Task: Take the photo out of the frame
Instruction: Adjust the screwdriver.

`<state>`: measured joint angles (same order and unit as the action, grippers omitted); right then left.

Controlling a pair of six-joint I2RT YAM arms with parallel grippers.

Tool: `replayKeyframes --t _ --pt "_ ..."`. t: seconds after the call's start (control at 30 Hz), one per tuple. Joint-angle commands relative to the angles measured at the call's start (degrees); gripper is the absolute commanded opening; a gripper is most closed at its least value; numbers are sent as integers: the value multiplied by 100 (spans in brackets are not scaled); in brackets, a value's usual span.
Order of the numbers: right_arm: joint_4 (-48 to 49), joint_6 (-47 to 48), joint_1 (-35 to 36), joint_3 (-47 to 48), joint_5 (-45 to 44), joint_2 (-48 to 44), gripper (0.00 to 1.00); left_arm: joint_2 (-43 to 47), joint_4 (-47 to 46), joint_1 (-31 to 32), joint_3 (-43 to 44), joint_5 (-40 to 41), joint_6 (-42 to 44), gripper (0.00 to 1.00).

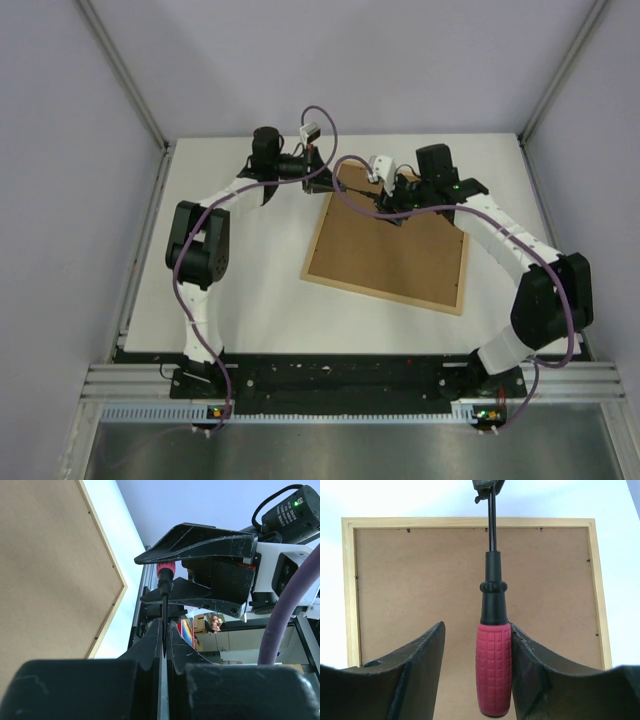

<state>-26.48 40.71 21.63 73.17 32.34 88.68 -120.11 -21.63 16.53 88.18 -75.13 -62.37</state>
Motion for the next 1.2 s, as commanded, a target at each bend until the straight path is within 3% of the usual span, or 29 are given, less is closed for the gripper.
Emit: replayKeyframes --t 0.0,0.17,0.3,0.4,0.5,0.7,0.73,0.77,0.8,0.9,1.03,1.17 --pt "257 174 192 93 97 193 50 313 -35 -1 129 51 155 0" --pt "371 113 237 119 71 316 42 331 -35 -1 112 34 146 0" --pt "372 104 237 102 97 334 24 322 -35 -1 103 34 137 0" --pt "389 130 237 58 106 334 17 313 -87 -10 112 51 85 0" --pt "433 122 237 14 97 334 1 313 -192 -10 112 43 -3 0" --pt "372 -132 237 127 -104 360 0 322 -369 -36 103 -10 -118 0" --pt "345 -229 237 154 -174 351 0 339 -351 -62 103 -10 -83 9" --pt "319 -282 237 189 -262 343 0 348 -229 -97 111 -1 -13 28" --pt "293 -361 237 189 -333 308 0 392 42 -150 138 33 179 40" --pt "126 -388 254 189 -613 185 0 524 1471 -387 365 253 1380 49" --pt "-584 -292 386 478 -1290 254 0 568 4739 -537 1164 1427 4656 60" --pt "-1323 -388 596 708 -1449 492 0 647 5388 -572 974 2546 5533 63"
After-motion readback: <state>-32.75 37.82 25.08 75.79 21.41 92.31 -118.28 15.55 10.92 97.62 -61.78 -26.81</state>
